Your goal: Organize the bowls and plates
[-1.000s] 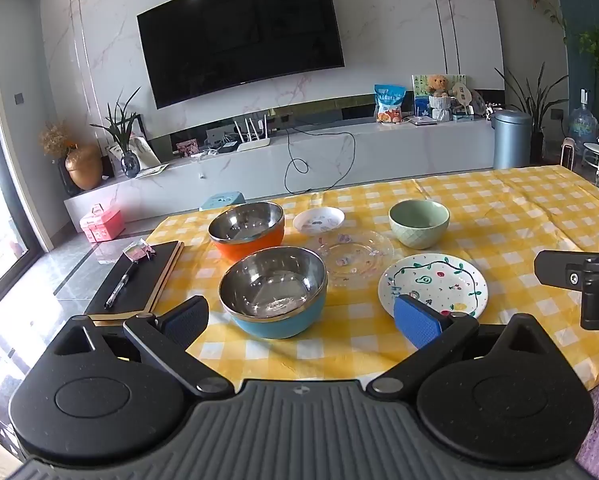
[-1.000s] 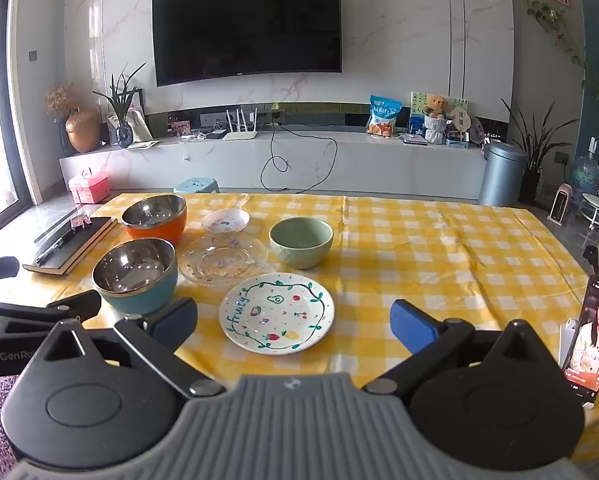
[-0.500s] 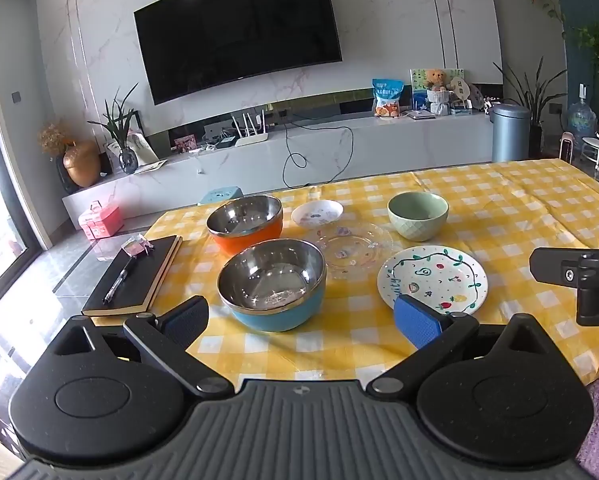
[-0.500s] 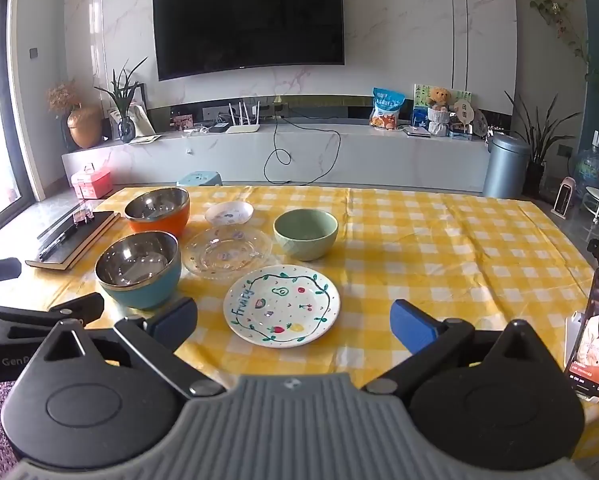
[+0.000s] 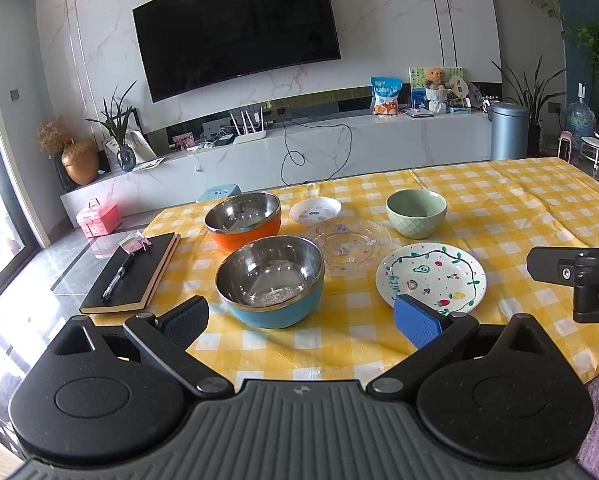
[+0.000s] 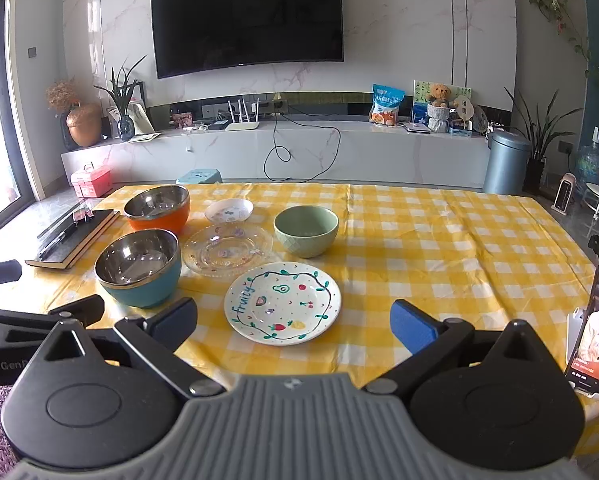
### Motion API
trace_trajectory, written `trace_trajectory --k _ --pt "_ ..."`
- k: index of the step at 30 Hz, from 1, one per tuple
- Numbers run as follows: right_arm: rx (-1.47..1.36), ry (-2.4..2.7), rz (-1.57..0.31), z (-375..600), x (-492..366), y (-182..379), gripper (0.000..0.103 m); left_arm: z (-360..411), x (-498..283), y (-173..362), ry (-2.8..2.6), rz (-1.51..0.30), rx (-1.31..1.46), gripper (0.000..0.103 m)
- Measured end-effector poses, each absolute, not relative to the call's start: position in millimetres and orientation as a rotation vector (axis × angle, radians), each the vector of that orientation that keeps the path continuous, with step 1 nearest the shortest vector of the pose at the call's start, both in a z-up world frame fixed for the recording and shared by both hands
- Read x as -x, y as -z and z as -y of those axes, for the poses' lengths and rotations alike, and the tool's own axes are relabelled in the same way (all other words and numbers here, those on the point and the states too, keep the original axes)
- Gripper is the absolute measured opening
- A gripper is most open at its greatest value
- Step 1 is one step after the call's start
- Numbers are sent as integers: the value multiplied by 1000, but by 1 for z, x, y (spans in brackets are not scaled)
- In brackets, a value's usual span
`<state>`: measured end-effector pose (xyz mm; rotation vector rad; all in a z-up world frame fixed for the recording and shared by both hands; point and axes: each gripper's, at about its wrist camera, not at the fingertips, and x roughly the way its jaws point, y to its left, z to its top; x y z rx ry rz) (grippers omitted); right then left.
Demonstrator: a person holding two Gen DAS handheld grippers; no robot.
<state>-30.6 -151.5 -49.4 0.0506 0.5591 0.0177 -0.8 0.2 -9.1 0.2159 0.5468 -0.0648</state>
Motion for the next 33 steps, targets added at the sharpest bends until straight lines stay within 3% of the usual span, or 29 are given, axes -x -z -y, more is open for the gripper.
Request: trace_trajectory --k 33 --pt "-50 -20 -585 149 25 53 101 2 3 16 74 -567 -221 103"
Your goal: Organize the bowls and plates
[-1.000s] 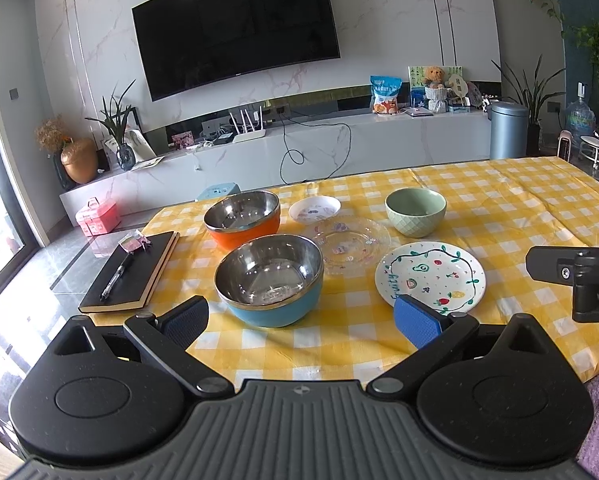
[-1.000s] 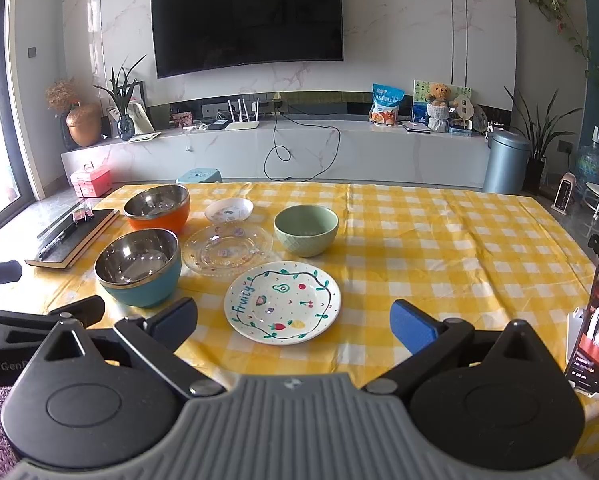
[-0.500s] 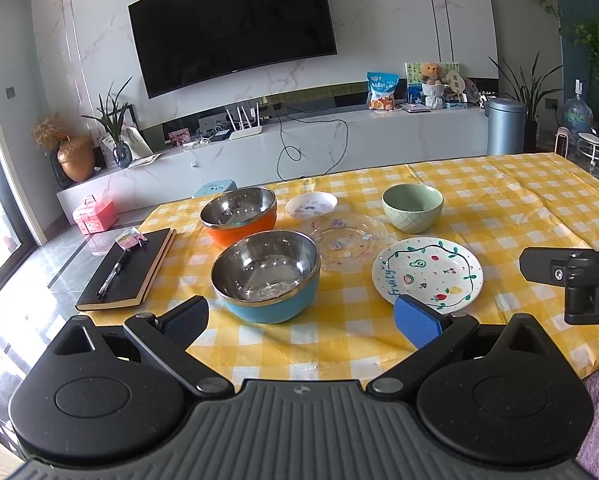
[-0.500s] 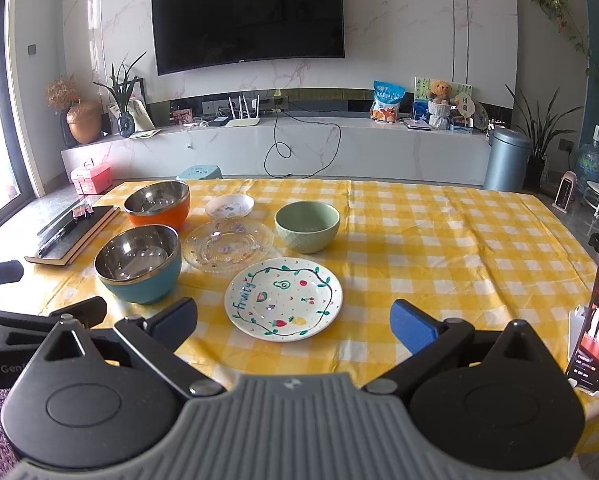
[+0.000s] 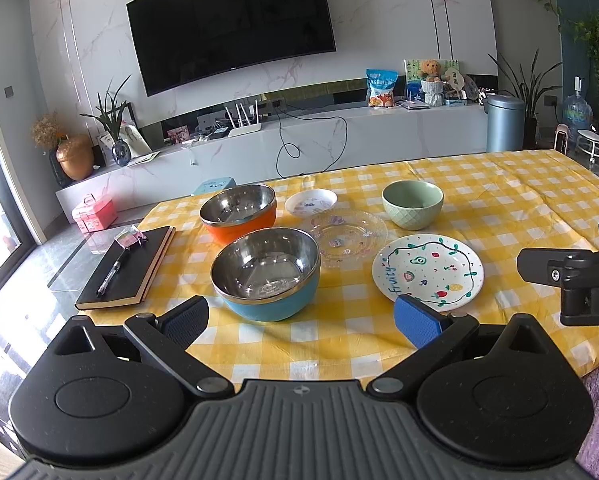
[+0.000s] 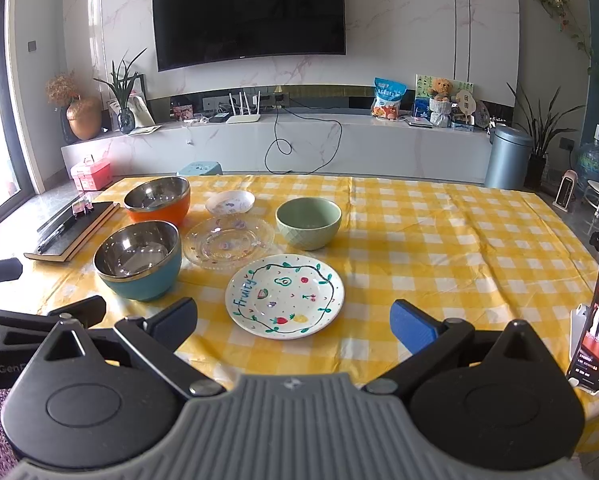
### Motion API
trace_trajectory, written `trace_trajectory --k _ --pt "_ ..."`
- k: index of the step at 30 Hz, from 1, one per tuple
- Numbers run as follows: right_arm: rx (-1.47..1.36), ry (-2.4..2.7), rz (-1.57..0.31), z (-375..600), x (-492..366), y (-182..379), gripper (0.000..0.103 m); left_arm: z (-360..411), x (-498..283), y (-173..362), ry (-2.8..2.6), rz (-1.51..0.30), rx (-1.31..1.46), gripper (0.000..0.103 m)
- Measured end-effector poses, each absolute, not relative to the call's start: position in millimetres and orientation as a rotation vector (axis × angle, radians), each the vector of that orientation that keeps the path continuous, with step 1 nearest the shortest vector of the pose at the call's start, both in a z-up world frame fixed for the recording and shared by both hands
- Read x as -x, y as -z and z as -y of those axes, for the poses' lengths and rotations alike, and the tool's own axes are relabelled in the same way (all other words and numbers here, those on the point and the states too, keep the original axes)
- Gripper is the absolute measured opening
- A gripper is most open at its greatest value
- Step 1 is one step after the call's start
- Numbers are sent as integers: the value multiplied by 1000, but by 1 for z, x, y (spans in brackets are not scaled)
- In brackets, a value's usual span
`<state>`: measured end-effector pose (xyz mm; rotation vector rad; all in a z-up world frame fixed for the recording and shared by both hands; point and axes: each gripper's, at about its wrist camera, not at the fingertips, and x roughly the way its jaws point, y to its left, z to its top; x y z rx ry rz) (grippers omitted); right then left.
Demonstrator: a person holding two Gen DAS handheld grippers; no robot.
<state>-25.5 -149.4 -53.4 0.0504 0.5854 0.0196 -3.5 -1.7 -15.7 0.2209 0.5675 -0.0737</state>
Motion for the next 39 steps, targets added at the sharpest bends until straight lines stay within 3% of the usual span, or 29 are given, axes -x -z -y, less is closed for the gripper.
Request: trace_trajectory --k 39 --pt "-44 -34 -607 139 17 63 101 -22 0 18 144 -562 -123 103"
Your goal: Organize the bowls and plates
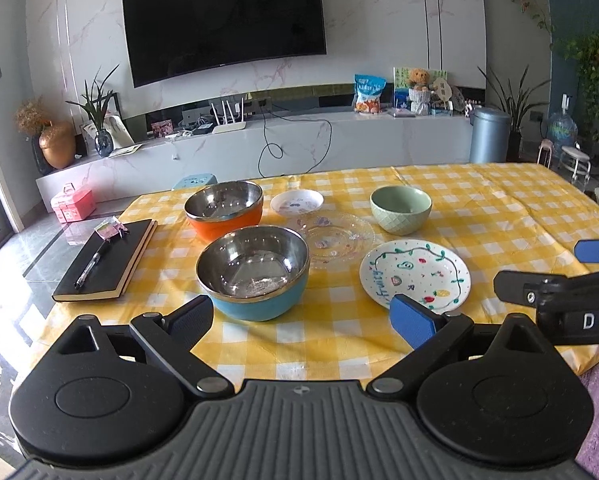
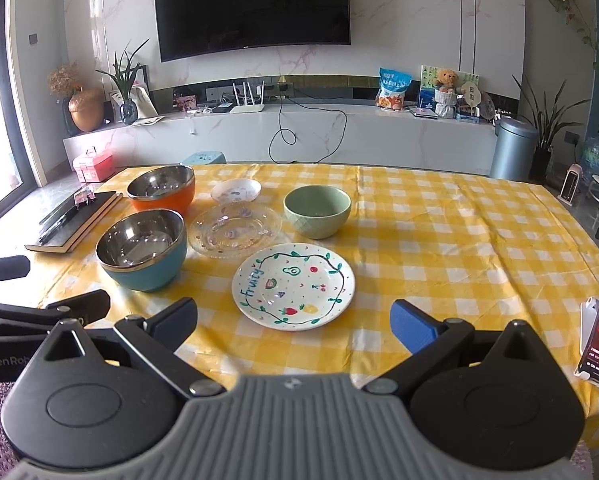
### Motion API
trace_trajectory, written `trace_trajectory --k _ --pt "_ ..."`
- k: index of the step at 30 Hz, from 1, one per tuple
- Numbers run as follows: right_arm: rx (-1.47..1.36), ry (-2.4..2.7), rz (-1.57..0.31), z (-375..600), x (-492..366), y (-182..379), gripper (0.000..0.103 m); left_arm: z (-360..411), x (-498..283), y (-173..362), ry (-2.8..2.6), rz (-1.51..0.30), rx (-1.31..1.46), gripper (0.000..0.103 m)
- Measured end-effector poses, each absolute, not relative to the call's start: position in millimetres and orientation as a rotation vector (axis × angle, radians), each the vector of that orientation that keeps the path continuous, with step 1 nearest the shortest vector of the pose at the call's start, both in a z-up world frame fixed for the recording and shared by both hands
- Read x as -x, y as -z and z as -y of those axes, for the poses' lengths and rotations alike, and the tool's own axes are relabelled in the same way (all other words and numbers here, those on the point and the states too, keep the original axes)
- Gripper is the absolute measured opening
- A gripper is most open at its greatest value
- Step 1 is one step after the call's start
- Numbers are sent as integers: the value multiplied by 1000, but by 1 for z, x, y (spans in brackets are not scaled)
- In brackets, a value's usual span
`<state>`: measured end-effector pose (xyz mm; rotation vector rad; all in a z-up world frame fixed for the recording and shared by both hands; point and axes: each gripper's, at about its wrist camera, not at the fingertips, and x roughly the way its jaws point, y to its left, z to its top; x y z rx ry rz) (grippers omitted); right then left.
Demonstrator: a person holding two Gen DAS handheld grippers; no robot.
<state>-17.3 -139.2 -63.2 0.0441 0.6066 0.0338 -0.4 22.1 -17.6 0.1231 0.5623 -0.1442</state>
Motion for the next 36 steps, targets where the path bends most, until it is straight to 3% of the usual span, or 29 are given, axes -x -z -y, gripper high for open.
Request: trace_trajectory --k 16,33,36 --pt "-8 -51 -570 88 -30 69 100 -99 -39 15 -10 -550 153 103" --pt "-85 -70 -644 40 -126 82 100 -129 -104 32 -1 -587 168 103" --pt "-98 -71 -658 37 -137 90 100 -135 -115 38 1 -639 213 97"
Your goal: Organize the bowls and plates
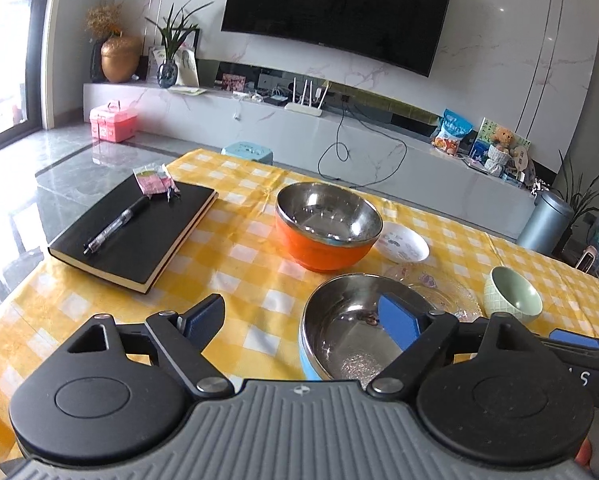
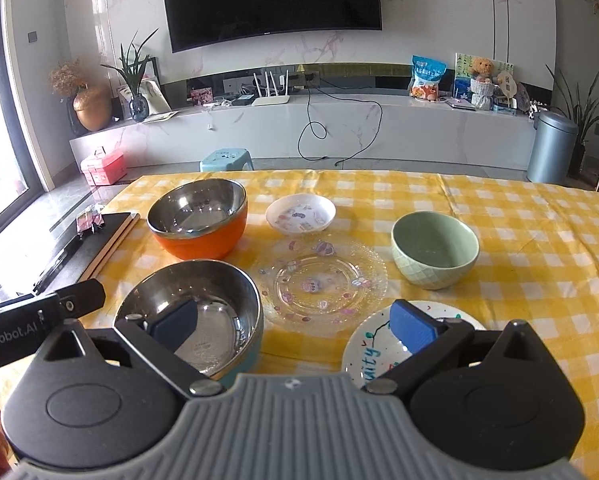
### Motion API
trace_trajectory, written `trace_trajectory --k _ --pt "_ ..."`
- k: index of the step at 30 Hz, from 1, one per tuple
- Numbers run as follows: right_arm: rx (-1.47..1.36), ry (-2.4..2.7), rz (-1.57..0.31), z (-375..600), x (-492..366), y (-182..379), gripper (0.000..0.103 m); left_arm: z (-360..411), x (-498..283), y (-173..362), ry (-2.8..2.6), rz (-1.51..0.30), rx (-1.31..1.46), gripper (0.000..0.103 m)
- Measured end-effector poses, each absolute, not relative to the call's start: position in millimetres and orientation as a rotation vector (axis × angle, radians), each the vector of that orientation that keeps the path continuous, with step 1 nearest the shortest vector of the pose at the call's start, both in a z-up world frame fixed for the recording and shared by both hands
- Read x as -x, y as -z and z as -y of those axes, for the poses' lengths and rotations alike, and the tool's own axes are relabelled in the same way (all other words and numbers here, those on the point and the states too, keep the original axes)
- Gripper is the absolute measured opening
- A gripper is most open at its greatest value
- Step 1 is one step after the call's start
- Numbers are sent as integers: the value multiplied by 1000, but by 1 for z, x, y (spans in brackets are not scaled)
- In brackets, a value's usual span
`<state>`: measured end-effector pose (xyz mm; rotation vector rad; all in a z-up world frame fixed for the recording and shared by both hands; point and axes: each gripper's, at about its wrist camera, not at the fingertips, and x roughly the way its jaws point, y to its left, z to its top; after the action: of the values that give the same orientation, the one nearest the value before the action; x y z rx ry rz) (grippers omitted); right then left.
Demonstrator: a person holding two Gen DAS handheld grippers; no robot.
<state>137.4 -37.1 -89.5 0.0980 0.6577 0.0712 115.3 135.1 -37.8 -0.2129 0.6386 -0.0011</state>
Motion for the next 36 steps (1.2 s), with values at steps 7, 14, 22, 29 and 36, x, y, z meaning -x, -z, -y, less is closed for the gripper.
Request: trace_trajectory --k 7,14,22,29,36 --pt "-118 -84 -711 32 -159 109 79 -141 -138 55 29 -730 302 77" --pt "-169 -105 -754 29 -172 120 50 -138 -149 70 38 -789 322 64" --pt "-203 -129 -801 22 -176 131 21 -135 -154 75 34 -831 329 33" --pt "-254 -124 -809 24 -175 131 11 -131 -153 72 10 -850 316 15" --pt "-279 -134 -788 32 -158 115 9 -131 -130 56 -3 -826 320 15"
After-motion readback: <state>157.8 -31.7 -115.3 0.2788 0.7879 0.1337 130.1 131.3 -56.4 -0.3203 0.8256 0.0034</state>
